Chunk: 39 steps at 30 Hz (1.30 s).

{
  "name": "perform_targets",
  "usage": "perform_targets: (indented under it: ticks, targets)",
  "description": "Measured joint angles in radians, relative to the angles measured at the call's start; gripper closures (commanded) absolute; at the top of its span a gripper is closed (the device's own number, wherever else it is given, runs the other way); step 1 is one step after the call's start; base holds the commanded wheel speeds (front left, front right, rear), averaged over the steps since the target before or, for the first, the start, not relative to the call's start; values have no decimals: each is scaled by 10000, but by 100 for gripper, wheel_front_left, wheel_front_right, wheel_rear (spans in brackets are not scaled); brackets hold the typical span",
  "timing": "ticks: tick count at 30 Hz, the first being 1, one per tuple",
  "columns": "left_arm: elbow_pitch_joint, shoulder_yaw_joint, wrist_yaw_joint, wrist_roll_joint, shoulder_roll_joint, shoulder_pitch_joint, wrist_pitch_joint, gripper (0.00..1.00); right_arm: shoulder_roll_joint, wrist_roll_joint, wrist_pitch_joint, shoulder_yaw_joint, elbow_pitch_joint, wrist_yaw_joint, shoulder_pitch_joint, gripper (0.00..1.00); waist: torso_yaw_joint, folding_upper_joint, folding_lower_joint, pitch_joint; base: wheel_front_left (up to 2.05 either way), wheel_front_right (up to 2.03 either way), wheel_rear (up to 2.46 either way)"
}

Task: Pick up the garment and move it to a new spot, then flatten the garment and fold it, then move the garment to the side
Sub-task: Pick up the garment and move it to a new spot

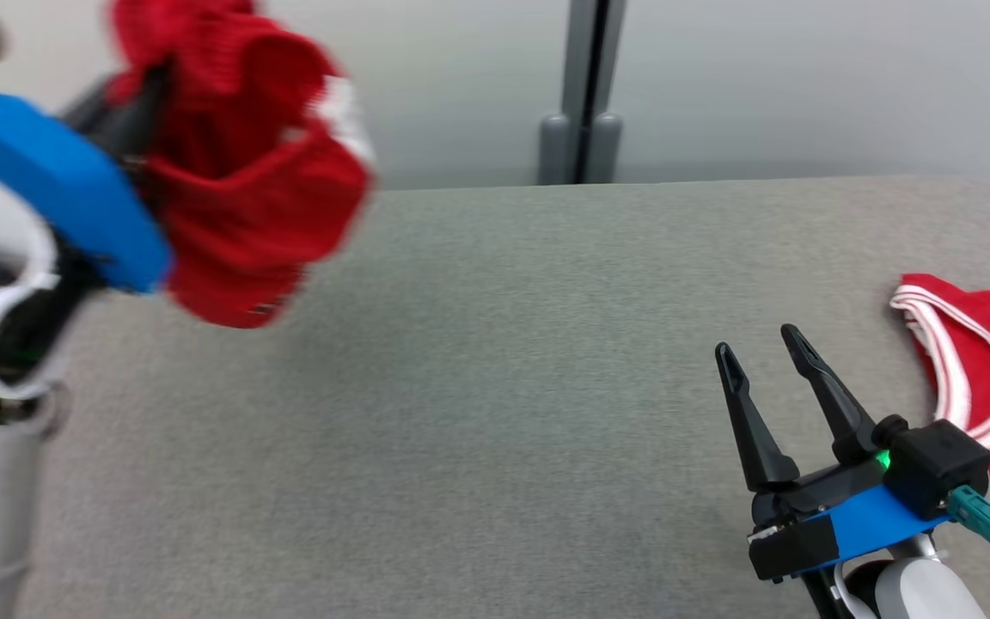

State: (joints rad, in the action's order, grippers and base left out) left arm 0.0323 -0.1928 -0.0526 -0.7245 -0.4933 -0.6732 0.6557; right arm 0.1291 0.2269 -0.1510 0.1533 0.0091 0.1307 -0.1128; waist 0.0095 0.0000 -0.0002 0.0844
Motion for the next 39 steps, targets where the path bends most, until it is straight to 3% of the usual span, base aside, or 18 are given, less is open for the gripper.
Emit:
perform_targets:
  ticks: [8, 13, 19, 21, 22, 27, 32, 39]
  targets:
    - [-54, -1864, -470, -370, 1595, 102, -98, 100, -144, 86, -17, 259, -8, 0, -184, 0, -1148, 0, 2, 137, 0, 0, 0]
    - [-1229, -2535, -617, -299, 2153, 689, -1012, 100, -245, 157, -102, 518, 105, 0, -425, 0, -1975, 0, 4, 415, 0, 0, 0]
    - [-3139, -3066, -545, 606, 2314, 1664, -2466, 100, -301, 234, -280, 428, 293, -2, -477, 0, -2706, 0, 3, 564, 0, 0, 0]
    - [-3879, -3225, -414, 938, 2403, 1855, -2905, 31, -305, 236, -324, 360, 336, -2, -475, 0, -2789, 0, 3, 595, 0, 0, 0]
    - [-4211, -3313, -351, 1060, 2462, 1963, -3108, 2, -309, 244, -357, 332, 341, -2, -476, 0, -2803, 0, 4, 621, 0, 0, 0]
    - [-5440, -3526, -263, 1338, 2961, 2194, -4128, 0, -305, 268, -385, 140, 362, -2, -444, 0, -2629, 0, 3, 591, 0, 0, 0]
    - [-5545, -3388, -245, 1398, 3285, 2403, -5806, 0, -282, 192, -336, -65, 236, 0, -261, 0, -2013, 0, 3, 331, 0, 0, 0]
    - [-4661, -2867, -357, 1331, 2911, 3352, -8004, 0, -265, 128, -169, -491, 31, -2, 96, 0, -1277, 0, 2, -10, 0, 0, 0]
